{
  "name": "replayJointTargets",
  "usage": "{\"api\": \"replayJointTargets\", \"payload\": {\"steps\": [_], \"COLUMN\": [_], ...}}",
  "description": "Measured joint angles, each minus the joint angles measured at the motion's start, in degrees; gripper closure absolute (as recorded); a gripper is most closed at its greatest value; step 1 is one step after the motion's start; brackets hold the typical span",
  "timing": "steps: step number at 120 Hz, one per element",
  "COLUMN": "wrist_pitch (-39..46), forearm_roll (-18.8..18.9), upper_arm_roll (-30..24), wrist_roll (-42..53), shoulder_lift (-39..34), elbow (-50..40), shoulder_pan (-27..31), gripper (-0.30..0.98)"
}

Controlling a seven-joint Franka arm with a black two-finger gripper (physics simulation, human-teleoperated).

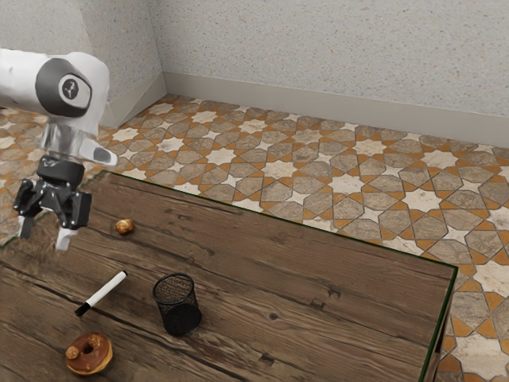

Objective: Put the marker into the pen holder.

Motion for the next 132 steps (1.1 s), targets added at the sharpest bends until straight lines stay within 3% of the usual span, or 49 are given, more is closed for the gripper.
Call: {"api": "replayJointTargets", "payload": {"steps": [8,19,30,43,54,85,132], "wrist_pitch": [9.5,24.6,40.9,55.6,63.9,73.6,76.9], "forearm_roll": [0.6,1.0,1.0,1.0,1.0,1.0,0.9], "upper_arm_roll": [-3.6,-1.6,0.9,2.1,2.8,4.7,5.3], "wrist_roll": [1.3,2.6,3.5,4.2,4.8,6.2,7.4], "shoulder_lift": [1.8,2.7,7.6,14.3,15.8,17.5,16.4], "elbow": [10.2,-2.7,-13.2,-16.3,-15.9,-13.6,-17.2], "shoulder_pan": [-0.3,-4.7,-3.3,-0.9,-1.0,-0.9,-1.1], "gripper": [0.00,0.01,0.19,0.34,0.41,0.49,0.51]}}
